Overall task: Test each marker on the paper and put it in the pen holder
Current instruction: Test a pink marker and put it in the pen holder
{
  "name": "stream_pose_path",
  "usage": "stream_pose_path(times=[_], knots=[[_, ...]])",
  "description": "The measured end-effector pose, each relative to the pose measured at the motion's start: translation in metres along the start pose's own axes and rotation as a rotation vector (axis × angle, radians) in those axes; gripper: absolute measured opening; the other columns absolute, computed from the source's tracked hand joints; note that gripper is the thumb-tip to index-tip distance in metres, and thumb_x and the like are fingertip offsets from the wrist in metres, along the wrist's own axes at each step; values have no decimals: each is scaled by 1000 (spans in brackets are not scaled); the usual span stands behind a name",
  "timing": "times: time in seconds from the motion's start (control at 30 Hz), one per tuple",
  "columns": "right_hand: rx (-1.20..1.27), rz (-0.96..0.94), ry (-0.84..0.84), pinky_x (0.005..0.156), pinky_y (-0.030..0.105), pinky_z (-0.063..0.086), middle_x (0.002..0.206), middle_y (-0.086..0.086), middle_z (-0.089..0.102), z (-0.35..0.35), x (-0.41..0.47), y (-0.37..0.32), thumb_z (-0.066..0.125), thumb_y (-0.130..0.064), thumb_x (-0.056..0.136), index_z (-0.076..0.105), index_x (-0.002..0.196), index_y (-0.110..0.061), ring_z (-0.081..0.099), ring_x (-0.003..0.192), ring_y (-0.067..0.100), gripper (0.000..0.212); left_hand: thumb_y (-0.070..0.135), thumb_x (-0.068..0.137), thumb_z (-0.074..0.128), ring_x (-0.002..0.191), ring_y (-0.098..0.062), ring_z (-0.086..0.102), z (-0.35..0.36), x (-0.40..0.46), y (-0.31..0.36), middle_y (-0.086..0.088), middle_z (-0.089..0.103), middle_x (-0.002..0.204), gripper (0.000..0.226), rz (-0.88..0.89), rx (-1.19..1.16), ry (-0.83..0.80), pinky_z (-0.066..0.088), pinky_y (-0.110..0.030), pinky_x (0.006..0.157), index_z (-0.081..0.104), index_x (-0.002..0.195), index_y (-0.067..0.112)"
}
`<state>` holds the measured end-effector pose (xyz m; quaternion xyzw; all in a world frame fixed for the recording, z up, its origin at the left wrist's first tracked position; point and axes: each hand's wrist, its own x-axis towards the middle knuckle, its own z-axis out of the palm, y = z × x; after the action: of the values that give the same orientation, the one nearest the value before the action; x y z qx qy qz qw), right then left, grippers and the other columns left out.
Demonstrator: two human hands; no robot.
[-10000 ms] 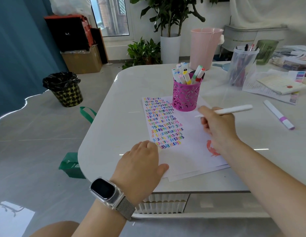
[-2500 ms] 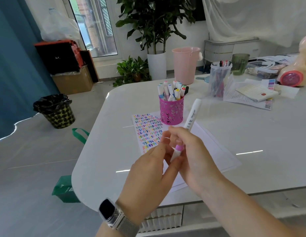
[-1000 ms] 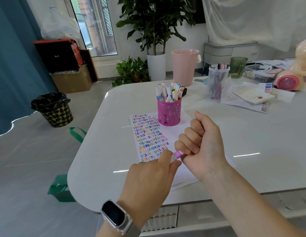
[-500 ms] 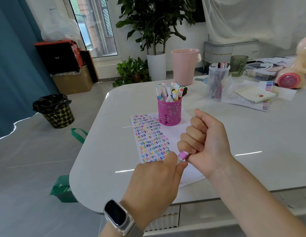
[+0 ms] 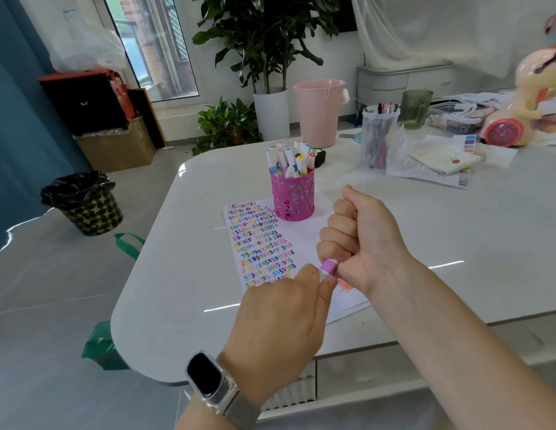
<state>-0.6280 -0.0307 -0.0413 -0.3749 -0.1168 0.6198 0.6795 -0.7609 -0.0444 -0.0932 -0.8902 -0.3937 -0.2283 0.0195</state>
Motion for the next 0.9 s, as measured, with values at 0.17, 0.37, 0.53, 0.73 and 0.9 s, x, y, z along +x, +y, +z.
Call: stream_pose_path(times=[0.17, 0.37, 0.53, 0.73, 0.9], knots=[[-10, 16, -24, 33, 13, 10, 36, -7, 13, -2, -2, 1, 41, -33, 99, 21, 47, -22, 11, 27, 9, 57, 53, 94, 8, 37, -19, 41, -4, -1, 4, 5, 36, 45, 39, -16, -105, -98, 40, -34, 39, 24, 68, 27], [226, -196, 19, 32, 10, 12, 32, -8, 14, -21, 16, -51, 35, -21, 98, 24, 37, -20, 13, 25, 8, 63, 51, 91, 24, 44, -14, 53, -12, -27, -8, -2, 53, 46, 45, -214, -667, -300, 47, -36, 65, 37, 59, 21], [248, -231, 95, 35, 16, 15, 39, -8, 14, -53, 27, -61, 38, -25, 97, 26, 47, -21, 13, 31, 9, 52, 58, 91, 19, 45, -10, 56, -18, -29, -30, -7, 55, 54, 53, -330, -557, -128, 48, -40, 63, 41, 64, 17], [-124, -161, 30, 55, 25, 38, 58, 6, 52, -33, 31, -30, 37, -41, 97, 56, 73, -8, 45, 51, 16, 45, 61, 84, 15, 55, -15, 58, -9, -10, -34, -2, 60, 56, 53, -280, -428, -92, 48, -43, 66, 43, 68, 19], [-563, -128, 29, 41, 20, 28, 55, 6, 59, -38, 39, -18, 18, -71, 91, 67, 83, -9, 43, 45, 13, 79, 56, 88, 14, 67, -22, 59, -6, -19, -25, -1, 61, 65, 50, -254, -291, -204, 48, -42, 73, 43, 71, 19]])
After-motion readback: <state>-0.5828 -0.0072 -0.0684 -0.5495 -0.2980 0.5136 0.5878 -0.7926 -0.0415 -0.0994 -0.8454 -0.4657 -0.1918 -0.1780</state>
